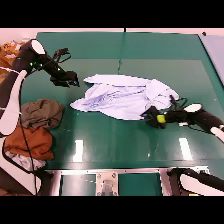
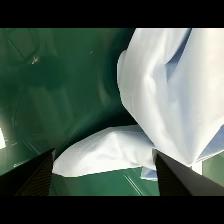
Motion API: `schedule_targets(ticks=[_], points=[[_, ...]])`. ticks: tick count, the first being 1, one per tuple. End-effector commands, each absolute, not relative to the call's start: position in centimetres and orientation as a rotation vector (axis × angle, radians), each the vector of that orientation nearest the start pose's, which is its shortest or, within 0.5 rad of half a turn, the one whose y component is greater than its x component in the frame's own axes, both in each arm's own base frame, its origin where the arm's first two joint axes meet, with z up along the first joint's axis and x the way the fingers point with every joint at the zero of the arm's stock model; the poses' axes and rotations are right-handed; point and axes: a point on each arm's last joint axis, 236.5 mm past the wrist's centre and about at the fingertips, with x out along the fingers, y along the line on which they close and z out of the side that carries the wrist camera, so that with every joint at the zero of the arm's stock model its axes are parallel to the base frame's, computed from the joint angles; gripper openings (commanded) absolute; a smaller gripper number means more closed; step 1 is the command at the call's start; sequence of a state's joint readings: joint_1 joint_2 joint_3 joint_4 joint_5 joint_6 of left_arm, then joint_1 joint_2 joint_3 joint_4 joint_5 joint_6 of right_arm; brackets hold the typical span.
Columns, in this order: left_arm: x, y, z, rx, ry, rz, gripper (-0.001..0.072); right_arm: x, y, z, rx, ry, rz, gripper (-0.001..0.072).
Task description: Fold the shirts.
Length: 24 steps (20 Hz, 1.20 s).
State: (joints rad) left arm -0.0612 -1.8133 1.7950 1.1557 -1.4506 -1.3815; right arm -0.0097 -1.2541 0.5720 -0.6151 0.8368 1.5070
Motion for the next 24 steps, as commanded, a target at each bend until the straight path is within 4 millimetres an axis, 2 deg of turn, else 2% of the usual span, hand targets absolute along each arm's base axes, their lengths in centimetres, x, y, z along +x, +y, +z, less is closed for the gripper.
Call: schedule_targets(ticks=[1,4,6,7,8,9,11,13,14,16,19,22,24], points=[[46.9,-12.1,-0.2,-0.144,1.406,-0.475,0.0703,32.1,18.8,-10.3,1.064,1.308,0.113,0.0547],[47.0,-12.1,-0.2,-0.144,1.402,-0.474,0.0703,33.1,23.1,-10.5,1.062,1.35,0.18,0.0547],[47.0,-12.1,-0.2,-0.144,1.402,-0.475,0.0703,33.6,25.2,-10.9,1.031,1.373,0.216,0.0542],[47.0,-12.0,-0.2,-0.143,1.402,-0.474,0.0703,34.0,25.7,-11.1,1.024,1.376,0.225,0.0403],[47.0,-12.0,-0.2,-0.143,1.403,-0.474,0.0703,34.4,25.8,-11.1,1.017,1.373,0.231,0.0092],[47.0,-11.9,-0.3,-0.137,1.403,-0.47,0.0703,34.8,25.5,-10.9,0.987,1.35,0.256,0.0017],[47.0,-11.7,-0.3,-0.107,1.4,-0.485,0.0703,34.7,24.2,-10.0,0.969,1.36,0.3,0.0016],[46.6,-11.5,-0.4,-0.088,1.415,-0.494,0.0703,33.6,22.0,-8.2,0.938,1.407,0.361,0.0015],[46.4,-11.3,-0.6,-0.076,1.422,-0.489,0.0703,32.8,20.5,-6.7,0.924,1.427,0.392,0.0015],[46.3,-11.1,-0.6,-0.07,1.43,-0.486,0.0703,31.6,15.7,-3.8,0.893,1.432,0.375,0.0015],[45.9,-11.3,-0.6,-0.074,1.446,-0.495,0.0703,30.7,5.5,-1.4,0.873,1.345,0.168,0.0016],[44.8,-12.7,-0.7,-0.135,1.474,-0.548,0.0703,30.3,-3.8,-1.7,0.948,1.224,-0.082,0.0016],[43.0,-13.9,-1.9,-0.199,1.536,-0.592,0.0703,30.3,-8.6,-2.3,1.017,1.137,-0.225,0.0016]])
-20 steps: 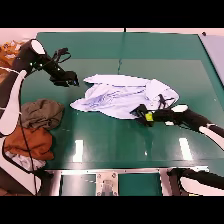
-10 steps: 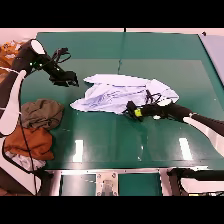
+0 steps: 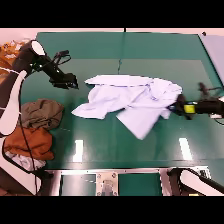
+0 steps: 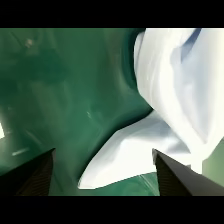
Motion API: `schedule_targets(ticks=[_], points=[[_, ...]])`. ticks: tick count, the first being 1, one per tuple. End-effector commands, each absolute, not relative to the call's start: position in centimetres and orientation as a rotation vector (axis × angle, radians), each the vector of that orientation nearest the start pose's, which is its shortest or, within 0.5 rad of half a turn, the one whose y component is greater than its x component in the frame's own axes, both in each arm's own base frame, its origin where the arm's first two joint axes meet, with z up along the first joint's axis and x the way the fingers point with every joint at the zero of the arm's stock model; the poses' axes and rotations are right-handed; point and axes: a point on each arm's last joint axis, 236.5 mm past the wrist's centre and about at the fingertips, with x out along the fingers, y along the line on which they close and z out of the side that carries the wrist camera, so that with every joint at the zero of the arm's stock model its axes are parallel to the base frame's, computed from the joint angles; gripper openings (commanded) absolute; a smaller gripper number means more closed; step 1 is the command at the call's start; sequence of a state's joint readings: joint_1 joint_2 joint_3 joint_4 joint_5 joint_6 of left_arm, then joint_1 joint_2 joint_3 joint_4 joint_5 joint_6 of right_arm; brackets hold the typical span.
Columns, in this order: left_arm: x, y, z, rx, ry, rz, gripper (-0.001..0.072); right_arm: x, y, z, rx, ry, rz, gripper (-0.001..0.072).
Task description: Fold the shirts.
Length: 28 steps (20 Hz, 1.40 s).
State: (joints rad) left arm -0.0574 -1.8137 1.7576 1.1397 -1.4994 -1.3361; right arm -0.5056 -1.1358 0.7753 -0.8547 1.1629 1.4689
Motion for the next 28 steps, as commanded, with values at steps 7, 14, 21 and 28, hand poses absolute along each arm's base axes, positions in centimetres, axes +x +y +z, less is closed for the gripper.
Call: schedule_targets(ticks=[7,14,21,28], points=[[33.8,-15.0,-8.0,-0.344,1.84,-0.663,0.0703,29.9,-10.9,-3.0,1.034,1.106,-0.265,0.0017],[25.4,-21.5,-9.9,-0.324,2.021,-0.825,0.0702,29.9,-10.9,-3.1,1.022,1.11,-0.257,0.0016],[25.0,-24.1,-11.8,-0.266,1.979,-0.771,0.0022,30.0,-10.6,-2.9,1.024,1.108,-0.244,0.0016],[32.7,-18.4,2.0,0.021,1.522,-0.507,0.0022,33.9,-4.9,6.6,0.793,0.983,0.03,0.0015]])
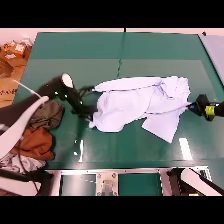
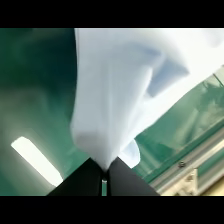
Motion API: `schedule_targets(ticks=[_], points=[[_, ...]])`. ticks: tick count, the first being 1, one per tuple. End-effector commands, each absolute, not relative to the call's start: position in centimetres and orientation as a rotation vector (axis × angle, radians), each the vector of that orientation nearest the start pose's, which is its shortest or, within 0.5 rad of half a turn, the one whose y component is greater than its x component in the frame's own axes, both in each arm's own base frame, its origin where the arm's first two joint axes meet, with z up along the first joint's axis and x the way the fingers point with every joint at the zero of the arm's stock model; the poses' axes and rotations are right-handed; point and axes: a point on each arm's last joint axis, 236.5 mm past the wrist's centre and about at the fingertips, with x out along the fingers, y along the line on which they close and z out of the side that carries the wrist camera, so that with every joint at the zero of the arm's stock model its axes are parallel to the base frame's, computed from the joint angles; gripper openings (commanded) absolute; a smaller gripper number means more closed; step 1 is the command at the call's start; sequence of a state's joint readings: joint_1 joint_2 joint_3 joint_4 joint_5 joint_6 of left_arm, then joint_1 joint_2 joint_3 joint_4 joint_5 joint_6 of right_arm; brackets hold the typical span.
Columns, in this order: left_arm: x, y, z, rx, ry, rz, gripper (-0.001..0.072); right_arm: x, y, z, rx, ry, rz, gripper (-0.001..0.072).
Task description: Fold the shirts.
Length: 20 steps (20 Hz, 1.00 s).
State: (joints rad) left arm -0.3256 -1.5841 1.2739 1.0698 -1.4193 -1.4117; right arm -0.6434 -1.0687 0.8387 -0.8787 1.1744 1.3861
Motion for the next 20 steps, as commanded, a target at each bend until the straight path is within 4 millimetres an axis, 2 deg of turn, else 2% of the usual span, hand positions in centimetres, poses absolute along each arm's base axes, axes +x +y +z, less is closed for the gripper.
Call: schedule_targets(ticks=[1,2,3,5,6,8,9,10,11,12,14,15,17,19,20], points=[[34.0,-16.9,6.2,0.057,1.402,-0.441,0.0023,34.4,-5.1,10.0,0.768,0.921,0.029,0.0016],[34.9,-15.4,11.1,0.073,1.269,-0.378,0.0023,34.6,-5.6,13.9,0.749,0.843,0.015,0.0015],[35.6,-14.0,16.9,0.078,1.103,-0.327,0.0023,34.5,-6.0,18.4,0.719,0.743,0.0,0.0015],[34.8,-10.9,29.0,0.055,0.763,-0.243,0.0023,33.2,-6.0,27.6,0.64,0.535,-0.02,0.0016],[33.4,-9.4,35.1,0.033,0.591,-0.218,0.0023,32.1,-5.7,32.5,0.588,0.424,-0.027,0.0015],[28.9,-7.6,45.0,-0.017,0.304,-0.226,0.0023,29.2,-4.6,40.9,0.484,0.219,-0.039,0.0015],[26.4,-6.8,48.6,-0.031,0.19,-0.234,0.0023,27.3,-3.8,45.0,0.431,0.112,-0.05,0.0016],[24.1,-6.1,51.3,-0.035,0.095,-0.239,0.0023,25.5,-3.1,48.4,0.38,0.019,-0.066,0.0016],[22.5,-5.5,52.7,-0.041,0.037,-0.241,0.0024,23.8,-2.6,51.4,0.332,-0.065,-0.091,0.0015],[21.3,-5.1,53.1,-0.044,0.015,-0.242,0.0024,22.2,-2.1,53.6,0.285,-0.129,-0.116,0.0015],[21.2,-5.1,52.5,-0.015,0.04,-0.243,0.0024,20.6,-1.6,56.1,0.252,-0.211,-0.138,0.0016],[22.2,-5.5,51.7,0.001,0.065,-0.244,0.0024,20.4,-1.7,56.5,0.249,-0.226,-0.139,0.0015],[25.0,-6.4,49.1,0.031,0.133,-0.246,0.0024,21.7,-2.8,55.5,0.271,-0.192,-0.146,0.0016],[28.5,-7.7,45.4,0.052,0.221,-0.247,0.0024,24.4,-4.6,53.0,0.337,-0.118,-0.135,0.0016],[30.7,-8.4,43.2,0.065,0.268,-0.247,0.0023,26.3,-5.7,51.0,0.372,-0.064,-0.121,0.0016]])
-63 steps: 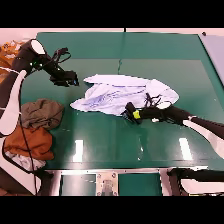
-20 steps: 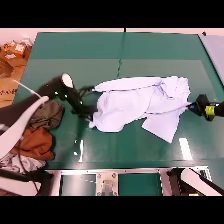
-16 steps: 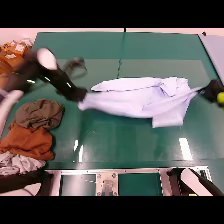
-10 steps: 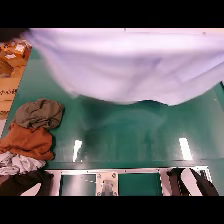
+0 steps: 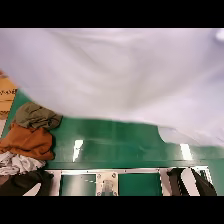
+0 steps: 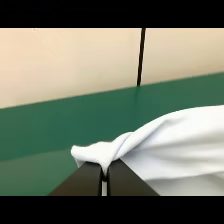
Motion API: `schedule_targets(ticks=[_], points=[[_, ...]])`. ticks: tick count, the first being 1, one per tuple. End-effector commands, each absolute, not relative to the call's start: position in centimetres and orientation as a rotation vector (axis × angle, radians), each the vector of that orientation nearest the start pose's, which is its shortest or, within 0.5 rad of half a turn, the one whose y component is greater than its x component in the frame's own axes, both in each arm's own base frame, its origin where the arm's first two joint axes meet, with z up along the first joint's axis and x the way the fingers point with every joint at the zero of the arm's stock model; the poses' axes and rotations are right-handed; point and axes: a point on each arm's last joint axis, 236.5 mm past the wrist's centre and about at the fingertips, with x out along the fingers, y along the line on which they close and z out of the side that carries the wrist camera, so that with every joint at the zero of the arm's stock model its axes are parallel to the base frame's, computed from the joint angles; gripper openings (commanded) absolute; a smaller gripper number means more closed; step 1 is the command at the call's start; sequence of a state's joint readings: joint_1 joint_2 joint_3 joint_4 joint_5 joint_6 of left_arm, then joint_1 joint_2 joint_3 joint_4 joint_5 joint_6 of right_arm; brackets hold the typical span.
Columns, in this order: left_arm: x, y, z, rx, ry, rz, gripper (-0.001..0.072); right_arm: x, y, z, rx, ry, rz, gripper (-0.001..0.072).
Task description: Fold the shirts.
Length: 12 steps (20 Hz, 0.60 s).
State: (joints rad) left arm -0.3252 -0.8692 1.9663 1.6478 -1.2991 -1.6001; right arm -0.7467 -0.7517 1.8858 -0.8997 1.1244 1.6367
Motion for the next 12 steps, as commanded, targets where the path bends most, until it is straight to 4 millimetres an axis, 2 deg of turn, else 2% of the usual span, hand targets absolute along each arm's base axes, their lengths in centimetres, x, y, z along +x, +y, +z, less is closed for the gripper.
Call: schedule_targets(ticks=[1,3,6,8,10,12], points=[[33.0,-9.2,41.0,0.076,0.315,-0.249,0.0024,28.3,-6.7,48.7,0.407,-0.007,-0.095,0.0015],[37.3,-10.9,35.6,0.089,0.44,-0.254,0.0024,32.9,-8.6,42.1,0.494,0.144,-0.049,0.0016],[43.6,-13.7,25.7,0.114,0.667,-0.272,0.0023,39.4,-10.6,28.9,0.605,0.399,-0.022,0.0016],[47.3,-15.7,19.1,0.111,0.779,-0.291,0.0024,42.8,-11.2,20.7,0.648,0.524,-0.024,0.0016],[50.6,-18.1,13.2,0.075,0.84,-0.324,0.0024,45.8,-11.5,14.1,0.66,0.619,-0.025,0.0016],[53.0,-20.3,8.4,0.025,0.865,-0.363,0.0024,48.2,-11.7,9.3,0.694,0.683,-0.024,0.0016]])
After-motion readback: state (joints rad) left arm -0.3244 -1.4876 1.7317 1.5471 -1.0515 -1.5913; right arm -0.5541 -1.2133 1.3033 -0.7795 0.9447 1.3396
